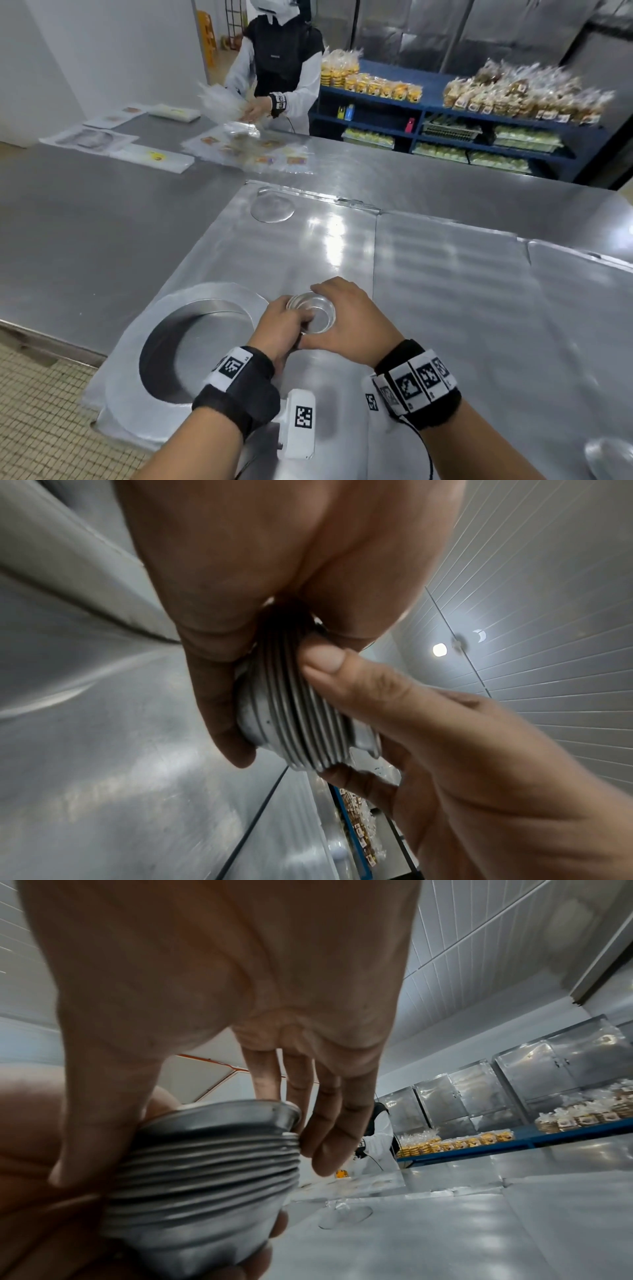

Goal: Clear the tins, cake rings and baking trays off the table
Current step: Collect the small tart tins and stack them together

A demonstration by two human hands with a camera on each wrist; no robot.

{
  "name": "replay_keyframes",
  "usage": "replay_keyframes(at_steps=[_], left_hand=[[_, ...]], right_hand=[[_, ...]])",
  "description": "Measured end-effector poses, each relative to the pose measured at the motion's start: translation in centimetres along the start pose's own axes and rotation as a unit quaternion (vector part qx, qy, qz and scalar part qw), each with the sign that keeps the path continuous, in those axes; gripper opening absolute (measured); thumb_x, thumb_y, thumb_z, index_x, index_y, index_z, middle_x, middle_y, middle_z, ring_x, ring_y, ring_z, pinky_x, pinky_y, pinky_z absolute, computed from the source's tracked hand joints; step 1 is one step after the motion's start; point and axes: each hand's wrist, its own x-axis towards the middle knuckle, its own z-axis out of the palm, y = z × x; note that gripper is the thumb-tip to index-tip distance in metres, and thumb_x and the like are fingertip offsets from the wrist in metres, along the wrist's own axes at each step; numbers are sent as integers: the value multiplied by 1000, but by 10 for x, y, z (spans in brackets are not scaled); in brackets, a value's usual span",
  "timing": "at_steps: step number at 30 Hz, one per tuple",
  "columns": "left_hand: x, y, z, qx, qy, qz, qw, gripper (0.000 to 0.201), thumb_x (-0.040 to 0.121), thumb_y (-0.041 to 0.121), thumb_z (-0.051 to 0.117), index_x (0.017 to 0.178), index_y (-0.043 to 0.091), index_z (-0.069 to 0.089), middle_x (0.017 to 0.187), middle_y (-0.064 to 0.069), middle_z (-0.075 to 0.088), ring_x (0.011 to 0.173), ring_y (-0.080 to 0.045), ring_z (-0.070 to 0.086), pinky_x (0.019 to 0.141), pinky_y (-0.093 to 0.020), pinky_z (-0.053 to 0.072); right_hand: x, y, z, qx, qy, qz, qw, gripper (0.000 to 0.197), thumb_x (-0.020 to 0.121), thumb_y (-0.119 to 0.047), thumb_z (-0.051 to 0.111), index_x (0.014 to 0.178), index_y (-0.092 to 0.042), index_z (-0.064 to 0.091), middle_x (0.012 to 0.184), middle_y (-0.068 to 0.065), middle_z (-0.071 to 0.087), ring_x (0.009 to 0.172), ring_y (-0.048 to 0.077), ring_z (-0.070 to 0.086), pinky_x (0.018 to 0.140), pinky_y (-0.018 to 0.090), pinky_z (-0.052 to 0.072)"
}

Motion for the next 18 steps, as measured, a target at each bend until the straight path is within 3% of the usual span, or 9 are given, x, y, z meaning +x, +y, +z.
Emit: replay_keyframes(at_steps=[3, 7, 10, 14, 18], left_hand=[[-4, -6, 2, 14, -16, -4, 1000, 19, 93, 0, 57, 109, 7, 65, 84, -10, 67, 70, -19, 62, 62, -32, 51], [-9, -10, 4, 42, -50, -10, 998, 21, 95, 0, 54, 110, 7, 66, 93, -15, 70, 77, -22, 66, 65, -32, 52], [-13, -12, 3, 61, -74, -17, 995, 21, 96, -3, 52, 109, 8, 65, 96, -16, 71, 77, -22, 67, 63, -31, 53], [-19, -18, 5, 82, -103, -25, 991, 21, 96, -2, 52, 106, 10, 66, 101, -17, 70, 87, -26, 66, 71, -37, 54], [-26, -28, 14, 102, -140, -42, 984, 22, 97, -2, 52, 110, 9, 65, 92, -11, 67, 78, -22, 63, 63, -35, 55]], right_hand=[[-14, 2, 7, 13, 18, 16, 1000, 91, 59, -67, 82, 134, -23, 55, 123, -11, 55, 112, 10, 51, 98, 25, 43], [-35, -2, 11, 43, 53, 43, 997, 92, 61, -57, 87, 139, -20, 53, 133, -10, 53, 120, 8, 48, 101, 17, 35], [-48, -6, 16, 59, 74, 60, 994, 92, 60, -55, 88, 137, -17, 54, 131, -8, 55, 120, 10, 51, 103, 20, 38], [-69, -8, 20, 60, 88, 76, 991, 92, 60, -59, 87, 135, -17, 55, 129, -7, 57, 118, 8, 54, 103, 24, 41], [-98, -10, 13, 81, 88, 122, 985, 80, 66, -58, 84, 134, -25, 57, 125, -15, 58, 112, -2, 56, 98, 18, 45]])
